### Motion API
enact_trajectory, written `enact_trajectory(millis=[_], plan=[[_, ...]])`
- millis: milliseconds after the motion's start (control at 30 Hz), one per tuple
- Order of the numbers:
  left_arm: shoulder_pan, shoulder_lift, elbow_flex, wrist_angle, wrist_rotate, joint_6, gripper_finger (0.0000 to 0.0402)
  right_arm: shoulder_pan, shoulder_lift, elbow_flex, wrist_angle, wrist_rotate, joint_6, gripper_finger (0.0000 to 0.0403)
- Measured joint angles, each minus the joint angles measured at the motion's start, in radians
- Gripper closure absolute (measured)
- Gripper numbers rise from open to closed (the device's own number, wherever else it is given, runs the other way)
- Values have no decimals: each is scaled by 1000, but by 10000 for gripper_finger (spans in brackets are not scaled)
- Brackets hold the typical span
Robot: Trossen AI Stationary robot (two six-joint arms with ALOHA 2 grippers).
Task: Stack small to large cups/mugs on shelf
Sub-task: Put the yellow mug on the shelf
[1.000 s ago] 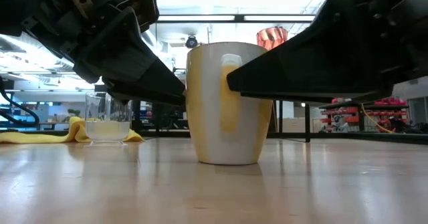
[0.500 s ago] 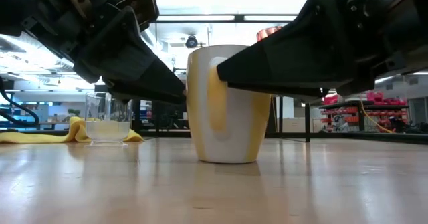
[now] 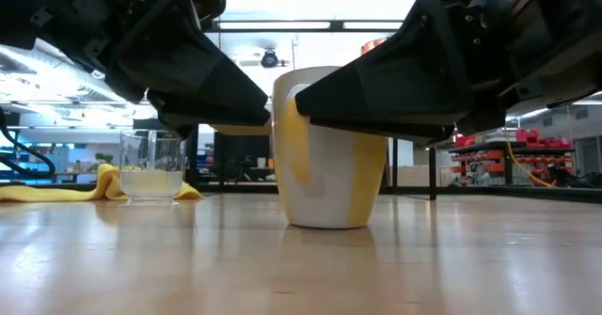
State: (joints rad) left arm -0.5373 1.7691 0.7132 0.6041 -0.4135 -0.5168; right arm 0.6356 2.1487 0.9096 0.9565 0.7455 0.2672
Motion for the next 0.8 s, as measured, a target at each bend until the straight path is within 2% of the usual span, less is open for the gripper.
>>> enact_trajectory(millis=[200,333,533,800], plan=[[0,22,1,77,33,4,292,-1,0,0,-4,6,10,321],[12,108,25,139,83,2,292,-1,0,0,-6,6,10,321],[26,219,121,137,118,27,292,2,-1,-1,-34,2,23,321],[18,228,161,107,138,77,290,6,-2,-1,-37,-8,25,321]])
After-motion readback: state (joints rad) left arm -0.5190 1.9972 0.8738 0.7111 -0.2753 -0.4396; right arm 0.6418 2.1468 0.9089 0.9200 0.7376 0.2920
